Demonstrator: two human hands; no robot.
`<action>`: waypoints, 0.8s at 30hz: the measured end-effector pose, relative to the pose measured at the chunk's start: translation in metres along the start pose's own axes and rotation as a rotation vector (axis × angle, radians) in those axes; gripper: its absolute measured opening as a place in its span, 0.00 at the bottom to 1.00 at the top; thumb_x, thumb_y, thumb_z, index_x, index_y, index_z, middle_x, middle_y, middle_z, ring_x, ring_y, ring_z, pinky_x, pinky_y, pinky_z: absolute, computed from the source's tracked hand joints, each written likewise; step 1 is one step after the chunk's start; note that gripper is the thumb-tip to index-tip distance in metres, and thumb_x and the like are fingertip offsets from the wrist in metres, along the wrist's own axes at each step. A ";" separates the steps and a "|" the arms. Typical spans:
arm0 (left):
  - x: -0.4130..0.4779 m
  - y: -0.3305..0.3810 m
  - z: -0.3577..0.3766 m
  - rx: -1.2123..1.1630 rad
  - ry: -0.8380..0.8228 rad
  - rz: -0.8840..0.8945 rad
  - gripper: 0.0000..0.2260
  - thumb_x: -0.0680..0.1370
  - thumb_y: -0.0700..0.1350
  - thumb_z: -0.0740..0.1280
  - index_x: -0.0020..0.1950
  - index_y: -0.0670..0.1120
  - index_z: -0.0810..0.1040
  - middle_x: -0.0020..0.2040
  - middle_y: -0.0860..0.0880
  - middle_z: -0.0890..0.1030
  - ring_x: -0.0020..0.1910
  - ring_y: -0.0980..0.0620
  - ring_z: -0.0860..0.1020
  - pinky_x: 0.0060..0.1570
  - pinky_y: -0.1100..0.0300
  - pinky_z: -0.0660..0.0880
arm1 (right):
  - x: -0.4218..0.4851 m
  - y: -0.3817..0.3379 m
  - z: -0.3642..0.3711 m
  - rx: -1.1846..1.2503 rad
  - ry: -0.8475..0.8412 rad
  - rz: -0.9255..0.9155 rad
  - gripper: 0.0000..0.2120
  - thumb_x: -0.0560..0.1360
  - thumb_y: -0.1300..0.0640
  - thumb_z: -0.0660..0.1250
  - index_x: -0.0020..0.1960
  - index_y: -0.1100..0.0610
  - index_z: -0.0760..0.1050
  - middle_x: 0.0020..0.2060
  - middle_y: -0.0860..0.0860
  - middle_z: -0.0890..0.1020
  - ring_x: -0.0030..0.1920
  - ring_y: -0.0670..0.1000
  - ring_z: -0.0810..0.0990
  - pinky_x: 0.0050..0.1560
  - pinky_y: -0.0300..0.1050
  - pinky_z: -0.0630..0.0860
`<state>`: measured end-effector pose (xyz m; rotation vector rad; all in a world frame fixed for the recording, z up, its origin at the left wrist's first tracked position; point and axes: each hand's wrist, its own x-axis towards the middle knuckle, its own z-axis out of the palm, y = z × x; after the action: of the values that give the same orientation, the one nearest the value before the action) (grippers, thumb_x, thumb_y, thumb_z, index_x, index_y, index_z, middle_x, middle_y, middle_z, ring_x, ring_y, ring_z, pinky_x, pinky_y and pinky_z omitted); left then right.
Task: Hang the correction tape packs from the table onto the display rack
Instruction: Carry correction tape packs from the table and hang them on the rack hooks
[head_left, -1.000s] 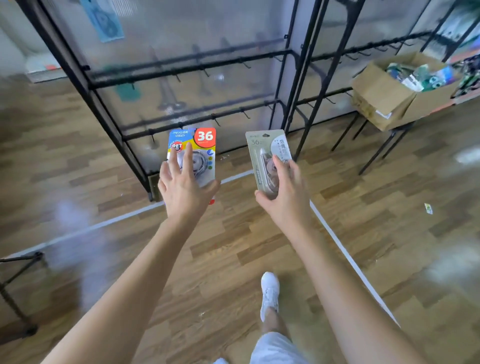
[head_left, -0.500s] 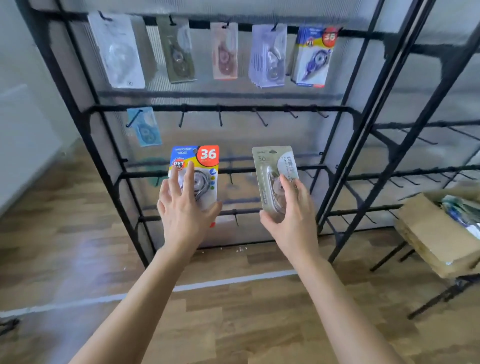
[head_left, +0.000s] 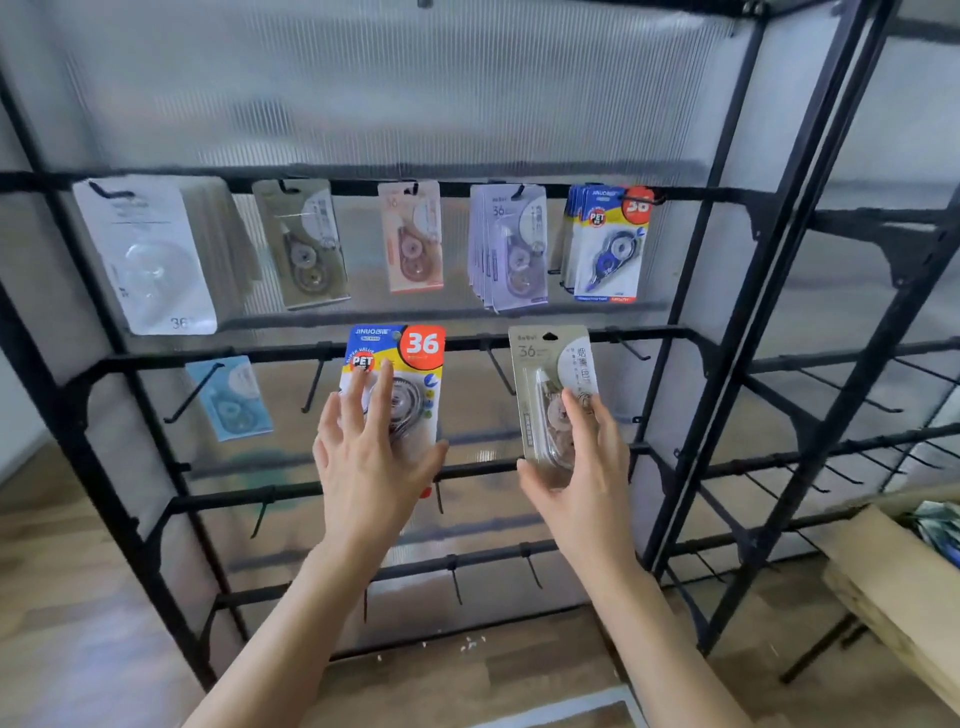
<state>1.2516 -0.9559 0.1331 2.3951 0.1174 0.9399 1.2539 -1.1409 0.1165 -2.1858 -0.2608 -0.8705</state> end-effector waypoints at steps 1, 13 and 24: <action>0.006 0.000 0.005 0.003 0.000 0.011 0.41 0.69 0.50 0.75 0.77 0.51 0.58 0.75 0.47 0.62 0.73 0.41 0.58 0.68 0.47 0.57 | 0.006 0.004 0.003 -0.001 0.006 0.001 0.35 0.67 0.59 0.76 0.70 0.60 0.67 0.70 0.62 0.66 0.68 0.62 0.67 0.61 0.64 0.71; 0.050 -0.020 0.020 0.122 0.195 -0.093 0.43 0.68 0.50 0.77 0.77 0.51 0.57 0.76 0.45 0.59 0.74 0.39 0.57 0.69 0.42 0.57 | 0.083 0.016 0.051 0.126 -0.032 -0.155 0.35 0.65 0.60 0.78 0.69 0.63 0.69 0.68 0.64 0.68 0.65 0.66 0.70 0.64 0.61 0.70; 0.080 -0.064 -0.013 0.189 0.371 -0.143 0.43 0.67 0.50 0.77 0.77 0.51 0.58 0.76 0.44 0.60 0.74 0.38 0.57 0.68 0.41 0.57 | 0.114 -0.034 0.121 0.235 -0.099 -0.310 0.36 0.65 0.60 0.78 0.69 0.63 0.69 0.67 0.64 0.69 0.65 0.66 0.70 0.64 0.60 0.69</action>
<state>1.3103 -0.8739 0.1547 2.3130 0.5305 1.3448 1.3857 -1.0398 0.1530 -1.9994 -0.7290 -0.8501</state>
